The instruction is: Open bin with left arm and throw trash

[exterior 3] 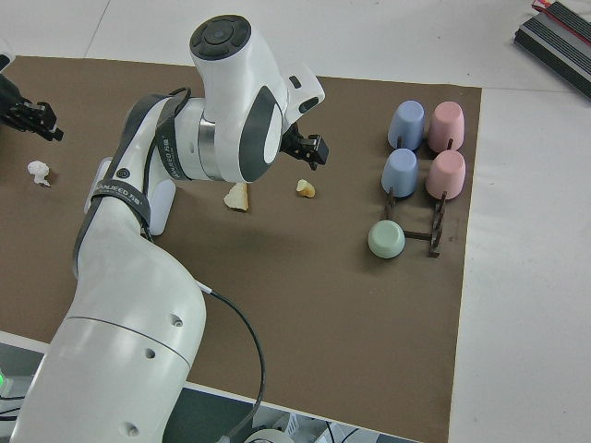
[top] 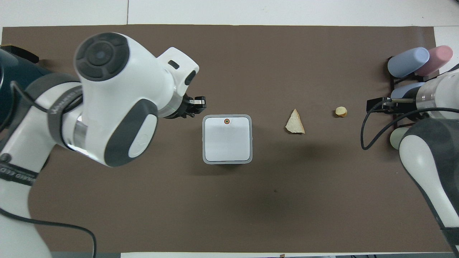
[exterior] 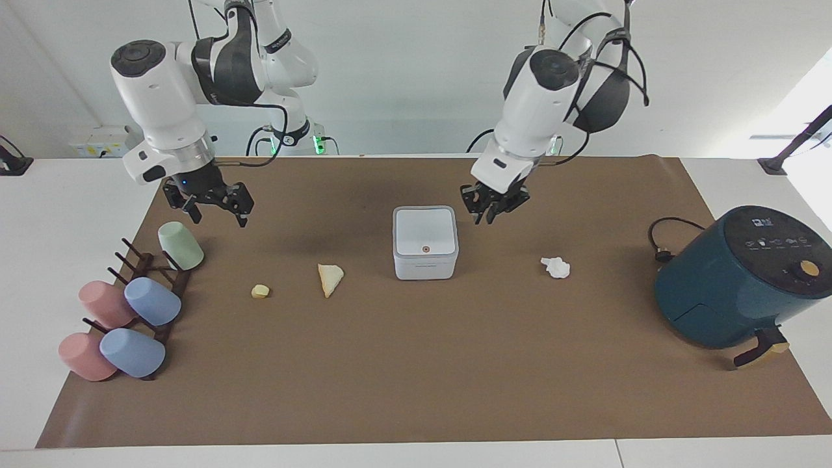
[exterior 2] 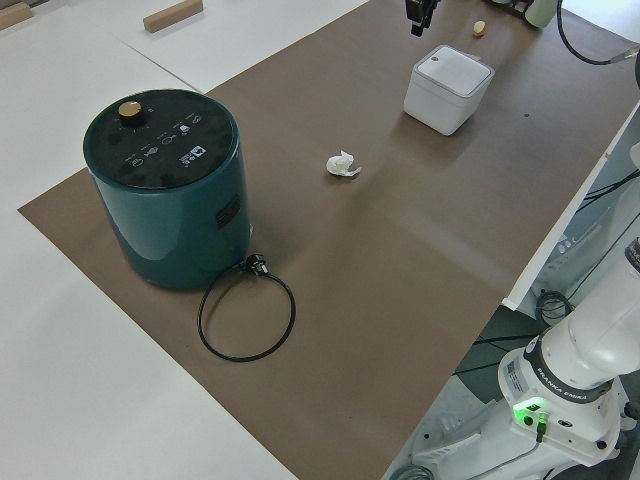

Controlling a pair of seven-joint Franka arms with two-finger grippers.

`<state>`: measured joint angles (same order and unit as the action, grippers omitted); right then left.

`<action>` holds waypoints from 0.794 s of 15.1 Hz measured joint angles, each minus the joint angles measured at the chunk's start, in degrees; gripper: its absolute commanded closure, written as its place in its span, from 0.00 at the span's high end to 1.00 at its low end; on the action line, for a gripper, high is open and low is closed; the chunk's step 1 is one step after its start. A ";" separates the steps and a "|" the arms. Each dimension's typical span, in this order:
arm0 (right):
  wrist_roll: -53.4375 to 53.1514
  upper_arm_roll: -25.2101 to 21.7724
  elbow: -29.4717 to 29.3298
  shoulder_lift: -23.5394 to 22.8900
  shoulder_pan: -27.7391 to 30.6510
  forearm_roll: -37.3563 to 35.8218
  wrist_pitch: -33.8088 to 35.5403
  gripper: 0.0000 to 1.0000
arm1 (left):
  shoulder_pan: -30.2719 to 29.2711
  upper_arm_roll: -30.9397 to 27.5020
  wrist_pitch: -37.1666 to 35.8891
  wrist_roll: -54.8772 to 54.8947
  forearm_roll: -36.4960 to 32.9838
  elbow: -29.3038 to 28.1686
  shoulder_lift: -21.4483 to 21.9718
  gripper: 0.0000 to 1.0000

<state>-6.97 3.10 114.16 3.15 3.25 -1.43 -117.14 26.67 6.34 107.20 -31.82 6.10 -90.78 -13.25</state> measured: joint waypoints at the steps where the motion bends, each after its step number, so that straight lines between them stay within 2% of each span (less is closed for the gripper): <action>1: 0.00 0.02 1.07 -1.06 -0.13 0.00 -3.30 1.00 | 1.29 0.01 1.52 -0.85 0.00 0.58 -1.64 0.00; 8: 0.00 0.07 4.49 -13.50 -2.04 0.00 -26.02 1.00 | 4.92 -0.05 6.12 -0.66 -0.16 0.61 -4.92 0.00; 12: 4.08 0.02 8.71 -15.08 -2.82 -0.01 -29.73 1.00 | 5.71 -0.07 8.56 1.82 -0.18 -1.32 -6.05 0.00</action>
<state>-2.89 3.12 122.87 -11.94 0.43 -1.45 -146.87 32.38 6.26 115.76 -30.00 5.92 -92.10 -19.29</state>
